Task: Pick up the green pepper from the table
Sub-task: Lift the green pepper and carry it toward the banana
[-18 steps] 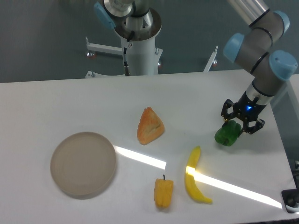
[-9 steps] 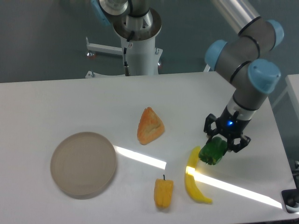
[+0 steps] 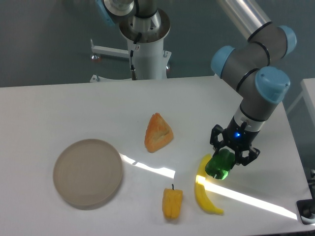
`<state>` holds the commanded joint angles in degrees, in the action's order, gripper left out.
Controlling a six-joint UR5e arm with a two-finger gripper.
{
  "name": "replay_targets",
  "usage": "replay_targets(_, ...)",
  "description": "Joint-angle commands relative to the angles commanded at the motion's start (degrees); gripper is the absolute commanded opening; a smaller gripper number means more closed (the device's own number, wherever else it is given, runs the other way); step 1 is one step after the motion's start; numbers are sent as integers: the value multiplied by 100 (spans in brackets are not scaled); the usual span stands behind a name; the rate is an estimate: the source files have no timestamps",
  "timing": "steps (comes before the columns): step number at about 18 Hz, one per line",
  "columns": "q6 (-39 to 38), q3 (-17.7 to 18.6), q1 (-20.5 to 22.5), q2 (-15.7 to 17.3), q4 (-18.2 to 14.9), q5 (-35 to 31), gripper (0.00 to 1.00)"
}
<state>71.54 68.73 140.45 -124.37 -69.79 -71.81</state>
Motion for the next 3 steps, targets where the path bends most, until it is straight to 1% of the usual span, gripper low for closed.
replay_targets(3, -26, -44, -9, -17, 0, 0, 21)
